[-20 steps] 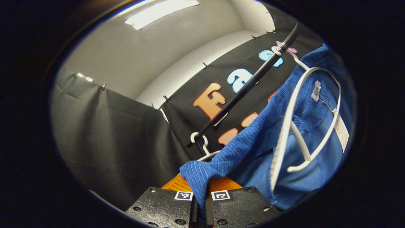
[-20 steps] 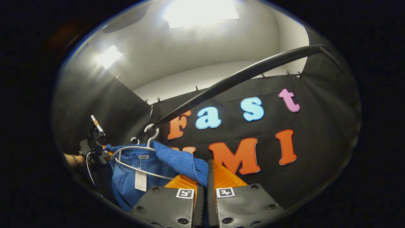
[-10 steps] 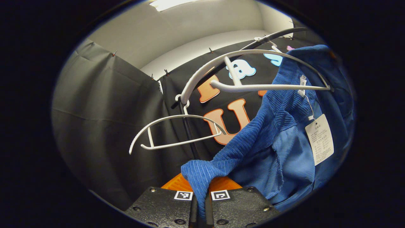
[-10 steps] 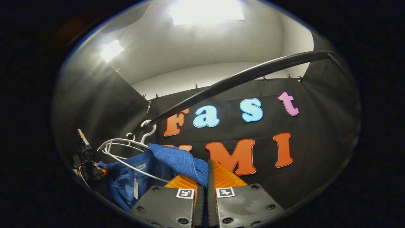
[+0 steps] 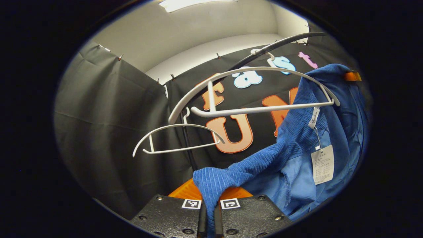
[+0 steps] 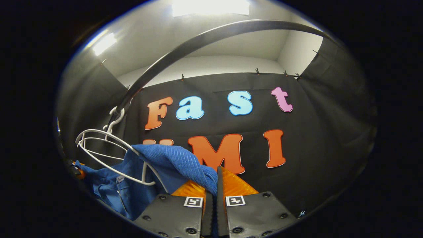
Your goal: Grasp the clothes on the hanger with both hands and then place them into the laundry hamper below.
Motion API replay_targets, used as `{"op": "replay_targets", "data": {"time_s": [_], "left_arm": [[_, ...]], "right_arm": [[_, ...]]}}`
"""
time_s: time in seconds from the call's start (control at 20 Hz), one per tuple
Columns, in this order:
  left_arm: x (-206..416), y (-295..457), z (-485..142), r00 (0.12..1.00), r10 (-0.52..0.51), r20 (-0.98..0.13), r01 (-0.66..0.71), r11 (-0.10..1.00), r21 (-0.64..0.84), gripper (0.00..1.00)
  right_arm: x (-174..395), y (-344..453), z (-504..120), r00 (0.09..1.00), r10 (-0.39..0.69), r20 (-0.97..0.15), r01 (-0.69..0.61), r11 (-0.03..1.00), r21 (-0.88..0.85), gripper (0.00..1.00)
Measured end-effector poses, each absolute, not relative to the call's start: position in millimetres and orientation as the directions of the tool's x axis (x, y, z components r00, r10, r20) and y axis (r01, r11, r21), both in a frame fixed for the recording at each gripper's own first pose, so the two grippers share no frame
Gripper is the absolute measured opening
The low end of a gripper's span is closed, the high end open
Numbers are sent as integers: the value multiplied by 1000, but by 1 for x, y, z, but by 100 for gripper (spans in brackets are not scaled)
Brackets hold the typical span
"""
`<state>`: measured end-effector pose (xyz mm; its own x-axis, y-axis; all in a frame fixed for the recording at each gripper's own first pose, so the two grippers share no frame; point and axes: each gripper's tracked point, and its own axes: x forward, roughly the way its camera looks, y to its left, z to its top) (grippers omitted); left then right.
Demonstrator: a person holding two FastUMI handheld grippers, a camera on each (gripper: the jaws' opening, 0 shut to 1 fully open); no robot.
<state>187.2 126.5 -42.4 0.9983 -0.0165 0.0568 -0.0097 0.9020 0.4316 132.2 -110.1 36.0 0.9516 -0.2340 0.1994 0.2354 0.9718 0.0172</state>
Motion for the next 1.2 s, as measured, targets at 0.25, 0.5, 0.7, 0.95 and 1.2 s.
{"op": "replay_targets", "data": {"time_s": [0.25, 0.5, 0.7, 0.95, 1.2], "left_arm": [[184, 86, -64, 998, -64, 10, 55, 925, 376, 8], [178, 61, -84, 993, -111, -39, 118, 943, 310, 8], [168, 60, -95, 991, -110, -75, 128, 942, 311, 8], [158, 56, -96, 991, -101, -86, 121, 956, 267, 8], [151, 39, -124, 981, -107, -163, 138, 972, 192, 10]], "right_arm": [[125, -151, 22, 930, -328, 166, 336, 942, -24, 12], [114, -161, 11, 933, -336, 132, 340, 941, -8, 12], [99, -169, 10, 941, -315, 124, 316, 949, 13, 12], [106, -134, -10, 974, -212, 74, 210, 977, 35, 12], [119, -69, -50, 999, -42, -8, 43, 998, 50, 12]]}}
